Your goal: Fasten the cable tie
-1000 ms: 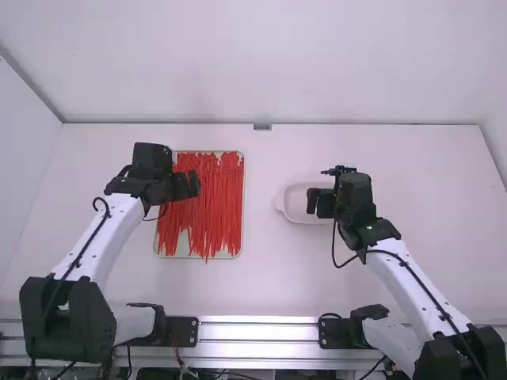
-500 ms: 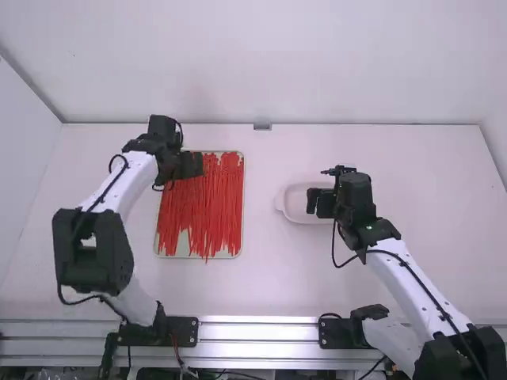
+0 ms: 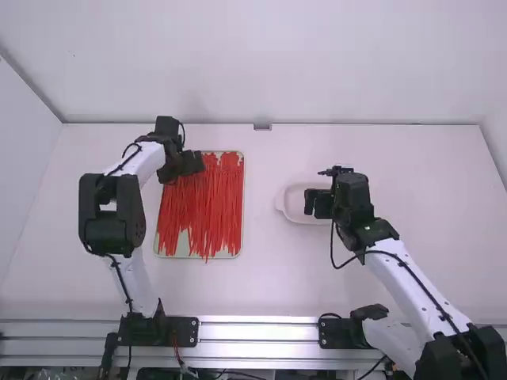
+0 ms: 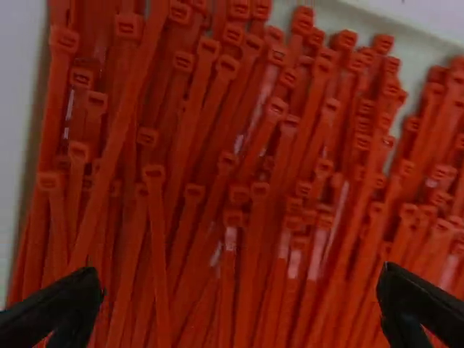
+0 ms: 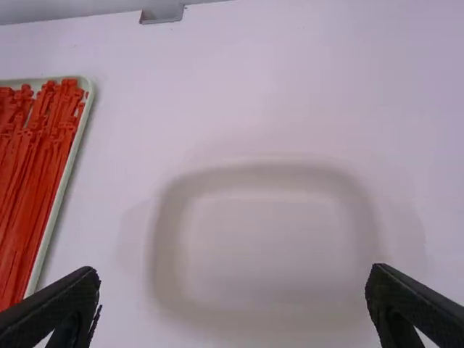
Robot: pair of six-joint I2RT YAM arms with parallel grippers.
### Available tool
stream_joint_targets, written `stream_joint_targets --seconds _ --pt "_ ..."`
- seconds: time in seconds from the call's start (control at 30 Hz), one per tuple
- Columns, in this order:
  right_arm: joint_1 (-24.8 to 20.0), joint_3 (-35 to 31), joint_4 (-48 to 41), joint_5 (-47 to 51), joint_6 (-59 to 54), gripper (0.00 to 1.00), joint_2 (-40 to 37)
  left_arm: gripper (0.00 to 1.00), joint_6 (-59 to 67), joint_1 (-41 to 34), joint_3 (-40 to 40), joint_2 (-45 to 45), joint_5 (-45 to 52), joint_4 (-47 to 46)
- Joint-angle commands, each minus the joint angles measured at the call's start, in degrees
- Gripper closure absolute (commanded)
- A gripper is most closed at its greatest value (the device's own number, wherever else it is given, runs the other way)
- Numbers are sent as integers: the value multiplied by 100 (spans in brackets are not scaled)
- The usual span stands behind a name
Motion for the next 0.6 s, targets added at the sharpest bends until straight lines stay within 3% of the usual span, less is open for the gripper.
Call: stream_joint_targets --seconds 0.0,0.17,0.43,0.5,0.57 --pt "9 223 15 15 -33 2 33 2 -109 118 138 146 -22 109" --pt "-72 223 9 13 -13 2 33 5 -142 138 138 284 -20 275" --pt "-31 223 11 24 -17 2 33 31 -214 138 138 428 -26 520" --pt "-7 223 11 37 -39 2 33 44 -212 140 138 470 -22 603" --pt "-44 223 7 35 -35 2 33 50 -262 140 138 549 -20 673"
